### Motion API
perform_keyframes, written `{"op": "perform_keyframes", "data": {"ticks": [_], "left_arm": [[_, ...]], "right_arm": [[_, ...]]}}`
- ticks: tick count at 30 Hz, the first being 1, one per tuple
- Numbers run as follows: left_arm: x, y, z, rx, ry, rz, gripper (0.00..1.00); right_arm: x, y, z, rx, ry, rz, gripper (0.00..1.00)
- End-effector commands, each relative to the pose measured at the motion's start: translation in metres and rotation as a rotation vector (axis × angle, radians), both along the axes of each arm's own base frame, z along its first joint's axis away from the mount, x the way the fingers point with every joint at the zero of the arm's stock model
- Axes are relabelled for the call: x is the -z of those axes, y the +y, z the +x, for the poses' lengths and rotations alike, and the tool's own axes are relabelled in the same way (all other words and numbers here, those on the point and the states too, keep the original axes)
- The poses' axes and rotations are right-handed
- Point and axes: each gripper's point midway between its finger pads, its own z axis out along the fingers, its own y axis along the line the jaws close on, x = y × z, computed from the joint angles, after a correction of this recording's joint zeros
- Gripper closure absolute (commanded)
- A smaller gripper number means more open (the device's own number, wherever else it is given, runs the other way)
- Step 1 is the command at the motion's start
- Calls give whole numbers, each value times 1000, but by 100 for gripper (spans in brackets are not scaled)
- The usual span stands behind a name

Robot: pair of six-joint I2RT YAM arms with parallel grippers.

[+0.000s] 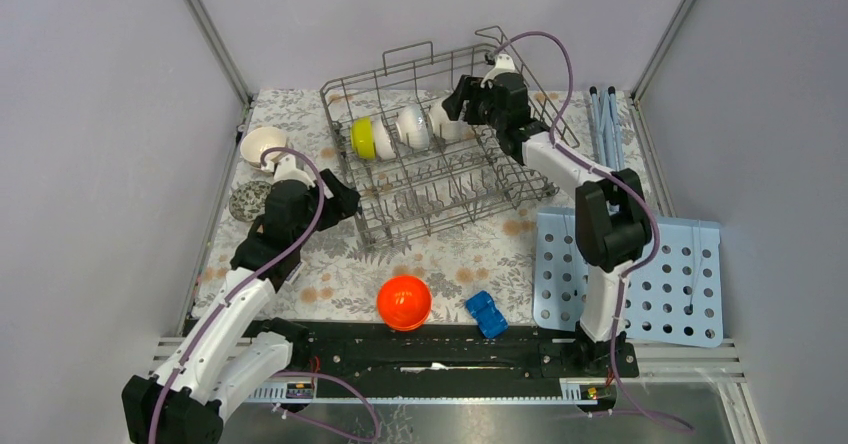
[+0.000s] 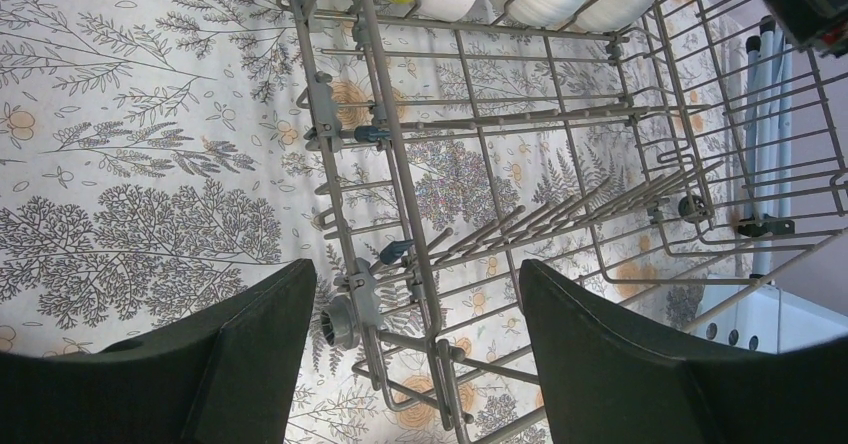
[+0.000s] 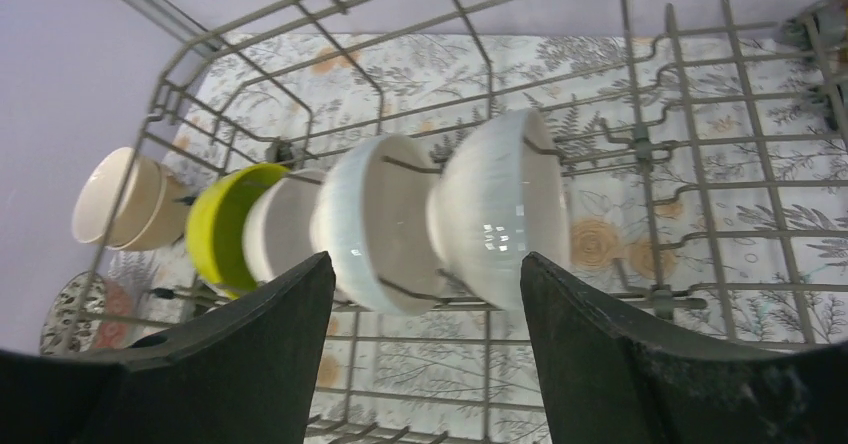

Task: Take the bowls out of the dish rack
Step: Adjust the dish rack at the center of the board, then pick up the bowl from the dish rack.

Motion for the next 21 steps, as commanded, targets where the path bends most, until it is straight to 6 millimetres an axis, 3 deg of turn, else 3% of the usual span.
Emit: {"op": "perform_keyframes", "data": {"ticks": [1,10,21], "left_arm": [[-9,-6,2,23,-41,-26,22],[-1,-12,9,36,-16,-34,22],[4,-19,37,12,50,-26,22]], "right_arm": [[8,-8,22,-26,-4,22,24],[20,-7,31,-88,8,106,23],[32,4,46,-162,60,182,30]]}}
